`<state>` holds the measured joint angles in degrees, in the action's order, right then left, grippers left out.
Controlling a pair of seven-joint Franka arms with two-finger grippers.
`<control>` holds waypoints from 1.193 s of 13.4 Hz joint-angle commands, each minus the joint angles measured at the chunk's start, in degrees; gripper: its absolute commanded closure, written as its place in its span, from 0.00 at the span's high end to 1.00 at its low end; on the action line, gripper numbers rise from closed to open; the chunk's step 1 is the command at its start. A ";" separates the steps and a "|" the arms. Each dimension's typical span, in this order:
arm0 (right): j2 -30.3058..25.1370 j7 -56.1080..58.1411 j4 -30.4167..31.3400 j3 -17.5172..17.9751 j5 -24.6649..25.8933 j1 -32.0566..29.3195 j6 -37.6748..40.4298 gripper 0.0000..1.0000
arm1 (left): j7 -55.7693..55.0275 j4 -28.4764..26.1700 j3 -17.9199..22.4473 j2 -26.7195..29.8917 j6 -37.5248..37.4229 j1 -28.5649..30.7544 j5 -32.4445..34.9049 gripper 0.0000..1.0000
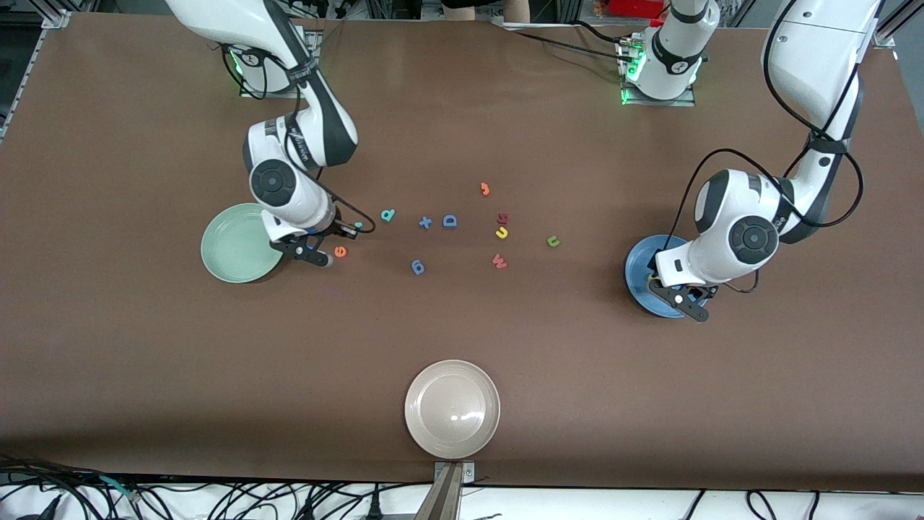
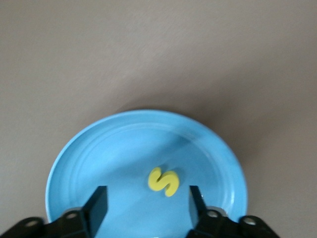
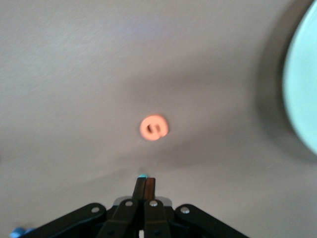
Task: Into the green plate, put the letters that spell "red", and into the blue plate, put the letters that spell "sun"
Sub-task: 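Release the S on the blue plate and return both grippers to the letters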
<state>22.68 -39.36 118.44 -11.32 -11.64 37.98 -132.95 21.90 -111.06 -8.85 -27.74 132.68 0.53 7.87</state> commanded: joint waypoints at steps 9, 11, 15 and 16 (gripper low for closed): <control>3.06 -1.25 0.48 -0.02 -0.93 1.13 -1.26 0.77 | -28.31 -1.79 -13.73 1.03 0.90 -2.19 -1.36 1.00; 4.21 -1.33 0.48 -0.02 -0.93 1.65 -1.35 0.77 | -30.14 -4.15 -13.73 -0.20 5.63 -3.42 -1.36 1.00; 4.47 -1.33 0.48 -0.02 -1.01 1.66 -1.70 0.74 | -32.80 -10.41 -13.73 -0.56 15.59 -5.45 -1.28 1.00; 4.82 -1.33 0.48 -0.02 -1.01 1.66 -1.79 0.73 | -32.97 -10.50 -13.73 -0.73 16.03 -5.88 -1.36 1.00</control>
<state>27.31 -40.23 118.55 -11.23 -11.64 39.18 -133.97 -10.80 -120.76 -22.81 -29.47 147.70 -5.08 7.61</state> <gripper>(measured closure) 0.251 0.000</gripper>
